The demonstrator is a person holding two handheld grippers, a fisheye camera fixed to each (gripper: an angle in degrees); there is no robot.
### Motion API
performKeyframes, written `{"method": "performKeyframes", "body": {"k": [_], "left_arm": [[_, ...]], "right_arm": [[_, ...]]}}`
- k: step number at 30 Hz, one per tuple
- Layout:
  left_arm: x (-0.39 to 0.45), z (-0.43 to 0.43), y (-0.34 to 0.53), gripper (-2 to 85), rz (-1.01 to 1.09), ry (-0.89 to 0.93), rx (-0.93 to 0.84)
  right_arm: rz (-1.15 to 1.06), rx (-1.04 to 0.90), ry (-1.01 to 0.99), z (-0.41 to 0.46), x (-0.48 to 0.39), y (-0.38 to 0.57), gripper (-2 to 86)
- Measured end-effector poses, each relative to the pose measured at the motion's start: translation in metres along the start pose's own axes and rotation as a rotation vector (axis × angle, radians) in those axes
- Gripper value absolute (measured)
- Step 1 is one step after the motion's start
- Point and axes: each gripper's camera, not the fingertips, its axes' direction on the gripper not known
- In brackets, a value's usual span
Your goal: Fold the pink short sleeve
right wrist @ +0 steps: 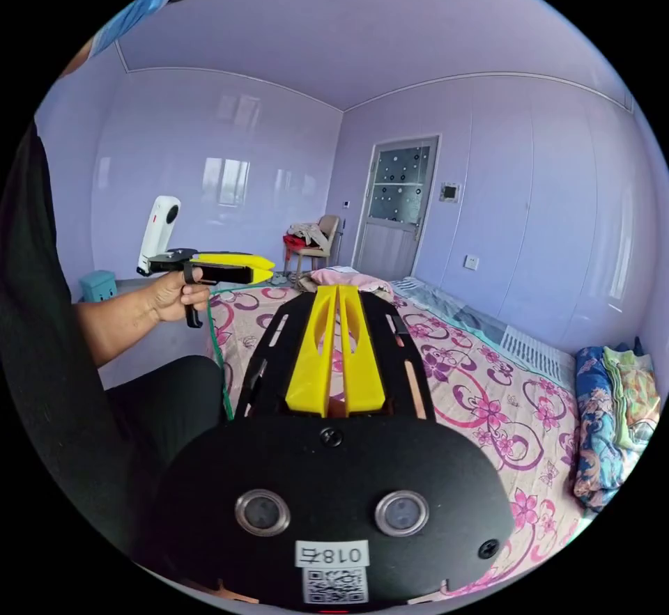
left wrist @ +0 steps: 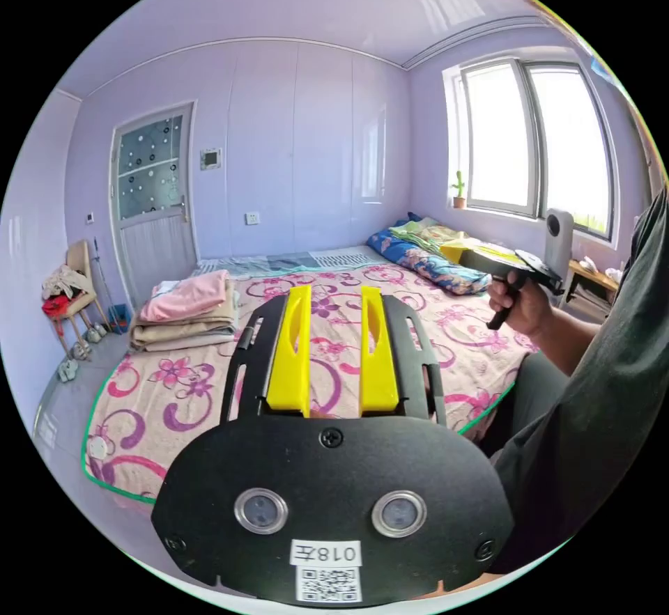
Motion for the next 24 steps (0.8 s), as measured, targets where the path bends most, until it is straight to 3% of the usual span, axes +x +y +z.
{"method": "performKeyframes", "body": {"k": [3,8,13,16,19,21,24], "left_arm": [[0.048,-0.016,-0.005,7.9,0.026,-0.027,0.036],[0.117,-0.046,-0.025,0.1,0.128,-0.138,0.071],[0.171,-0.068,-0.036,0.1,0.184,-0.203,0.106],[0.192,-0.078,-0.038,4.8,0.153,-0.14,0.126],[0.206,-0.073,-0.044,6.7,0.112,-0.027,0.035],[0.22,-0.076,-0.041,0.3,0.12,-0.023,0.033],[0.232,-0.084,-0.037,-0.5,0.106,-0.054,0.07]], "right_arm": [[0.034,0.049,0.003,-0.031,-0.019,0.018,-0.3],[-0.039,0.101,0.262,-0.078,-0.071,0.041,-0.4],[0.052,0.193,0.292,-0.115,-0.089,0.06,-0.3],[0.056,0.154,0.287,-0.125,-0.102,0.068,-0.4],[0.097,0.142,0.319,-0.135,-0.112,0.077,-0.5],[0.147,0.139,0.362,-0.142,-0.116,0.084,-0.7],[0.218,0.131,0.406,-0.151,-0.117,0.099,-0.9]]}}
